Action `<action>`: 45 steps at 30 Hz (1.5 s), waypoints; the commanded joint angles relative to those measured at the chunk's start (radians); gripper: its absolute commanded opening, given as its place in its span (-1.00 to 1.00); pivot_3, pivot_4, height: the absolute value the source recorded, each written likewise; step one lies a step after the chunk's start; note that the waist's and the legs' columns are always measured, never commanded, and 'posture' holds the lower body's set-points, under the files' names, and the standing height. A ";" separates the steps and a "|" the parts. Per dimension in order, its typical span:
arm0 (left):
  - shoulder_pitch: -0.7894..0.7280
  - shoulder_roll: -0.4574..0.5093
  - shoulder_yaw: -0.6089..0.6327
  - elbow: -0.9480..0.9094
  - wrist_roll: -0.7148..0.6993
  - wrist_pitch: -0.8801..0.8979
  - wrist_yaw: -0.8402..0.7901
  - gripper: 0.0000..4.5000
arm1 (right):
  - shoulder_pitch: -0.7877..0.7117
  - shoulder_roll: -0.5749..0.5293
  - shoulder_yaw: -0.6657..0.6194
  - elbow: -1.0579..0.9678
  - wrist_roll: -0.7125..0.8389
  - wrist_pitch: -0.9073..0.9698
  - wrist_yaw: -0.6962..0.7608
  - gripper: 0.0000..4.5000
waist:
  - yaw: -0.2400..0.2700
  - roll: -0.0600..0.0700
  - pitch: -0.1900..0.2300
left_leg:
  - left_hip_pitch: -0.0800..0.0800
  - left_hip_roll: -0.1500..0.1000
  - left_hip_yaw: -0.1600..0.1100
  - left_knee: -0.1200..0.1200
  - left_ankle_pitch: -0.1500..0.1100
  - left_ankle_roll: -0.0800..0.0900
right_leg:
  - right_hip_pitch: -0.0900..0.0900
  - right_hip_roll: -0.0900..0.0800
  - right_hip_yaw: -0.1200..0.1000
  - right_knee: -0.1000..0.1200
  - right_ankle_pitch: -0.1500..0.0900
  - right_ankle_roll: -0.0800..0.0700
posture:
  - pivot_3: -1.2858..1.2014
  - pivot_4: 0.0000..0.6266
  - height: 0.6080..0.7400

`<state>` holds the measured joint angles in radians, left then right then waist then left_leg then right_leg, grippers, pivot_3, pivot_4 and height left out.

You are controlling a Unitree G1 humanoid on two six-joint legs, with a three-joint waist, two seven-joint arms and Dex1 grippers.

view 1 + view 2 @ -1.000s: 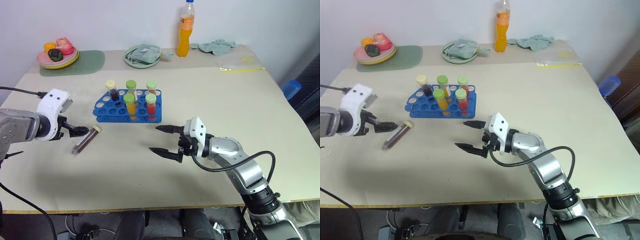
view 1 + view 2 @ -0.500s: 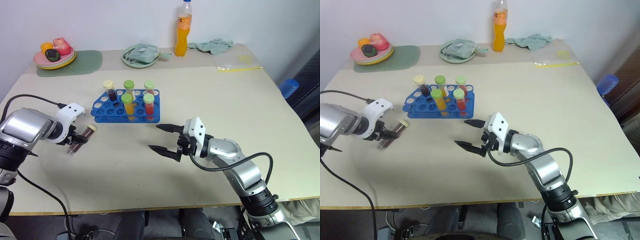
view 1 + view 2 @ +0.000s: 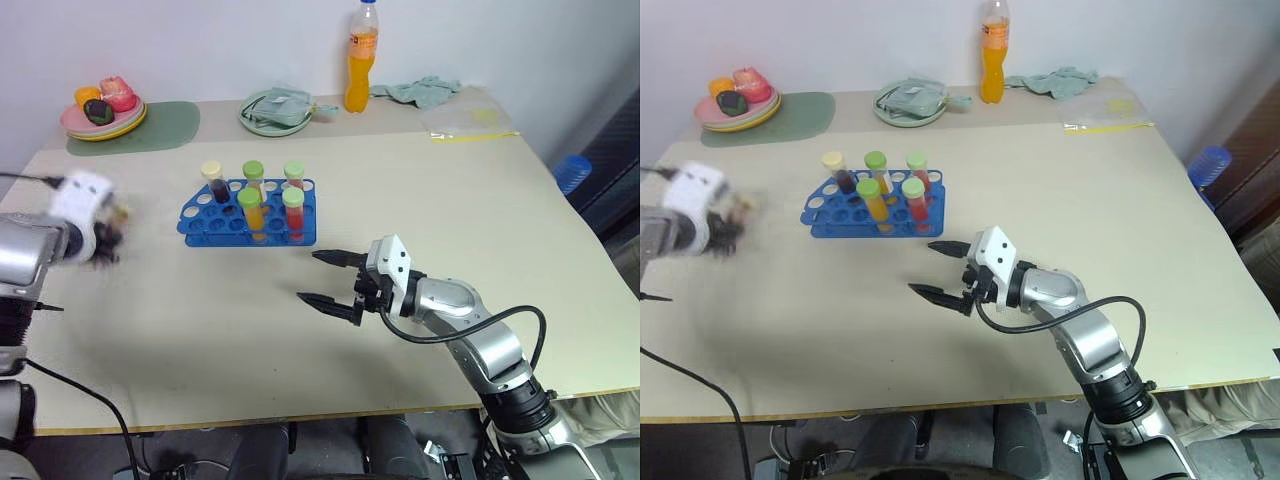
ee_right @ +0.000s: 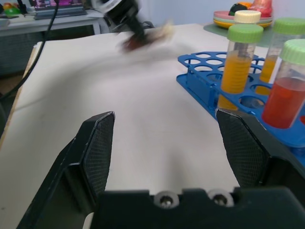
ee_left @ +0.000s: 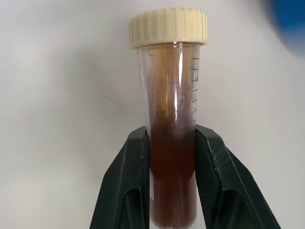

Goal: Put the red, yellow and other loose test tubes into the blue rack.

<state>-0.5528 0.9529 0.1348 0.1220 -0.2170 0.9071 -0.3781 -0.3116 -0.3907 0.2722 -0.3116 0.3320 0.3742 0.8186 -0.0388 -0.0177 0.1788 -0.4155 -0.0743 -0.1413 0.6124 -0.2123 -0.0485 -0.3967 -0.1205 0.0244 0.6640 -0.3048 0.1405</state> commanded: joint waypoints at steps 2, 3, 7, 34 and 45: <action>0.131 -0.295 0.236 -0.314 -0.087 -0.375 0.112 -0.69 | -0.019 0.008 0.003 -0.022 0.018 -0.008 0.023 0.67 | 0.018 -0.001 -0.001 | -0.001 0.000 0.001 0.001 0.000 -0.001 | 0.000 -0.001 0.000 -0.001 0.001 -0.001 | 0.03 -0.52 1.00; 0.151 -0.335 0.235 -0.347 -0.089 -0.406 0.113 -0.69 | -0.021 0.008 0.003 -0.020 0.018 -0.007 0.026 0.67 | 0.021 -0.001 -0.001 | -0.001 0.000 0.001 0.002 0.002 -0.004 | 0.000 -0.002 0.000 -0.001 0.001 -0.001 | 0.03 -0.52 1.00; 0.212 -0.553 0.098 -0.422 0.081 -0.771 0.237 -0.69 | -0.028 0.008 0.006 -0.013 0.018 -0.005 0.038 0.67 | 0.028 -0.002 -0.001 | -0.001 -0.001 0.002 0.002 0.001 -0.003 | 0.000 -0.001 0.000 -0.001 0.002 -0.001 | 0.03 -0.52 1.00; 0.211 -0.796 -0.052 -0.072 0.296 -0.923 0.434 -0.69 | -0.009 -0.001 -0.011 -0.027 0.006 -0.004 -0.009 0.67 | 0.025 -0.003 -0.002 | -0.001 -0.003 0.004 0.003 0.000 -0.001 | 0.000 0.001 0.000 -0.001 0.003 -0.001 | 0.03 -0.52 1.00; 0.191 -0.821 -0.041 0.009 0.265 -0.992 0.423 -0.69 | -0.014 0.000 -0.008 -0.021 0.001 -0.009 -0.008 0.67 | 0.027 -0.003 -0.002 | -0.001 -0.003 0.004 0.003 0.000 -0.001 | 0.001 0.001 0.000 -0.001 0.003 -0.001 | 0.03 -0.52 1.00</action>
<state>-0.3595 0.1356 0.0932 0.1221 0.0561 -0.0618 0.0472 -0.3212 -0.3936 0.2752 -0.3070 0.3283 0.3800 0.8112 -0.0119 -0.0204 0.1764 -0.4162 -0.0770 -0.1374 0.6152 -0.2124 -0.0495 -0.3960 -0.1194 0.0241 0.6632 -0.3020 0.1398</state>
